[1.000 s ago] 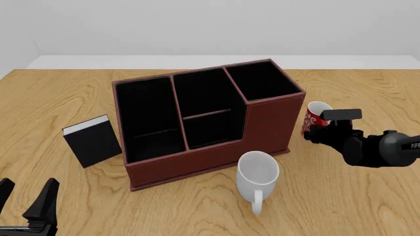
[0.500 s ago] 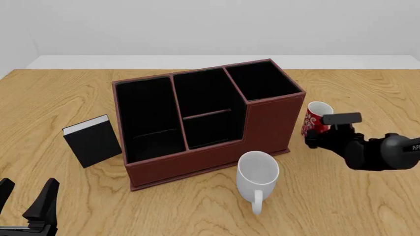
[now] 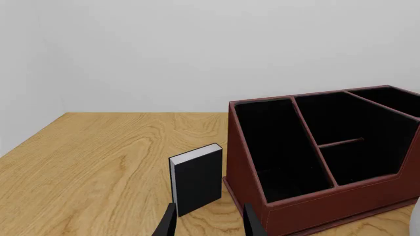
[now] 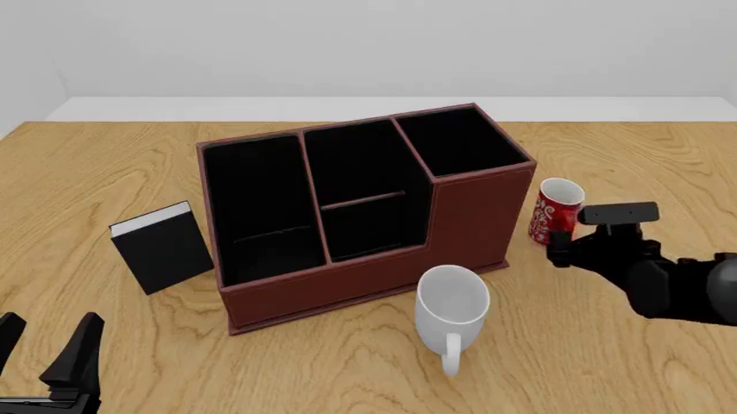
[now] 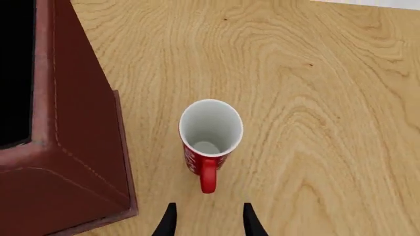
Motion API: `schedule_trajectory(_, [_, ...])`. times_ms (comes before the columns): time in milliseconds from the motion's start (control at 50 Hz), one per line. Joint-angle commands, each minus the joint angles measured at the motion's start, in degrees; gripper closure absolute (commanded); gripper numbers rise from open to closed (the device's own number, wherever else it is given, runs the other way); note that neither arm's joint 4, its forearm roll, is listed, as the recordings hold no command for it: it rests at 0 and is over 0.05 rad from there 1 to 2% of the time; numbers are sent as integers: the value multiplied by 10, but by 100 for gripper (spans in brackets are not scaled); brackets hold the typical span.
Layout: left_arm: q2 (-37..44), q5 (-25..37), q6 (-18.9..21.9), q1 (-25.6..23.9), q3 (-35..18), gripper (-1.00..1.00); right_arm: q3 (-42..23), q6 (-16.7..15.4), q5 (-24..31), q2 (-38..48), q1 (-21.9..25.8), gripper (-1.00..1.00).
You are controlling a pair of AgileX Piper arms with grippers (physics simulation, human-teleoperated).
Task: Pick up the red mug and place it to the right of the caddy.
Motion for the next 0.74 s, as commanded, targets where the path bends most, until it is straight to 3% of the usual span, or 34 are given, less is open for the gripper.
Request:
schedule_trajectory(20, [0, 0, 0, 0, 0, -100, 36, 0, 19, -71, 0, -100])
schedule_trajectory(320, [0, 0, 0, 0, 0, -100, 94, 1, 106, -240, 17, -100])
schedule_trajectory(620, [0, 0, 0, 0, 0, -100, 113, 27, 222, -390, 41, -100])
schedule_trajectory(740, [0, 0, 0, 0, 0, -100, 121, 37, 235, -418, 46, -100])
